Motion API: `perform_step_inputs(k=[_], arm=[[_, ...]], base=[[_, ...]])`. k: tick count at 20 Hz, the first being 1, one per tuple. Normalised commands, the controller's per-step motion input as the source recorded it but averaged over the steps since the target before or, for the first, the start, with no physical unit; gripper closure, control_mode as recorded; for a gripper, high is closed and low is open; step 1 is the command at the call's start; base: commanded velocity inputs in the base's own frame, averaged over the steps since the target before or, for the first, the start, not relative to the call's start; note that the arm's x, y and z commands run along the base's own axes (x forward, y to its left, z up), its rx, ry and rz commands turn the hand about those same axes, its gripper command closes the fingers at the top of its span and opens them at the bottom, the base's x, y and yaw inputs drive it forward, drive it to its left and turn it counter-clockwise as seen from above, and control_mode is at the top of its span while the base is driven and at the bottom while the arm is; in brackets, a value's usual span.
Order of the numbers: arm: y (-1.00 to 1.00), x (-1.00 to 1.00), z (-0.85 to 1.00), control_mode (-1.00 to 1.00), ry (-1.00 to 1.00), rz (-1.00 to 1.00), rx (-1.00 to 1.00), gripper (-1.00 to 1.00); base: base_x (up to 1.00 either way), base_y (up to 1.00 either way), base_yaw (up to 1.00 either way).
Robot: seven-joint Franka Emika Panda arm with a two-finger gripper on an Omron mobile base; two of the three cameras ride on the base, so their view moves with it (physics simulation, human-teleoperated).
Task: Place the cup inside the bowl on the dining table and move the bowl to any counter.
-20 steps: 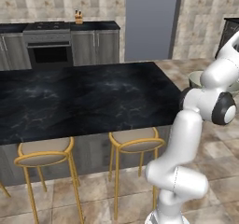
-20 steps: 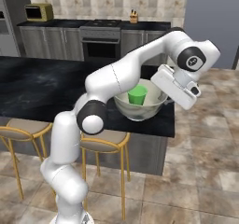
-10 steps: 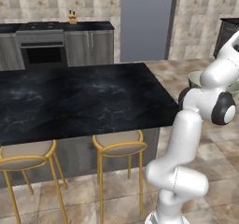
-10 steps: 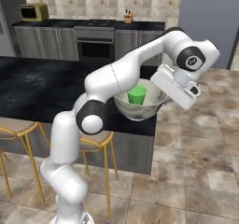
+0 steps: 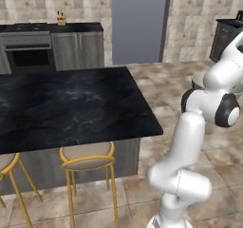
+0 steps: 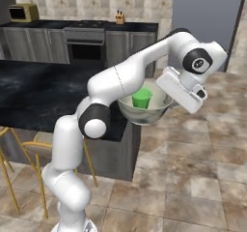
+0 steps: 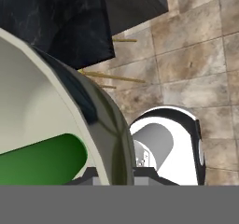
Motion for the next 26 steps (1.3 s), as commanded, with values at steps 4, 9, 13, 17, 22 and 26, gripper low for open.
perform_step_inputs(k=[4,9,13,17,22,26], arm=[[0.0,0.0,0.0,1.0,0.0,0.0,0.0,1.0],[0.0,0.0,0.0,1.0,0.0,0.0,0.0,1.0],[0.0,0.0,0.0,1.0,0.0,0.0,0.0,1.0],[0.0,0.0,0.0,1.0,0.0,0.0,0.0,1.0],[0.0,0.0,0.0,1.0,0.0,0.0,0.0,1.0],[0.0,0.0,0.0,1.0,0.0,0.0,0.0,1.0]], base=[[0.4,-0.8,0.02],[0.36,-0.87,0.02],[0.36,-0.87,0.0],[0.4,-0.89,0.0],[0.41,-0.8,0.0],[0.47,-0.69,0.02]])
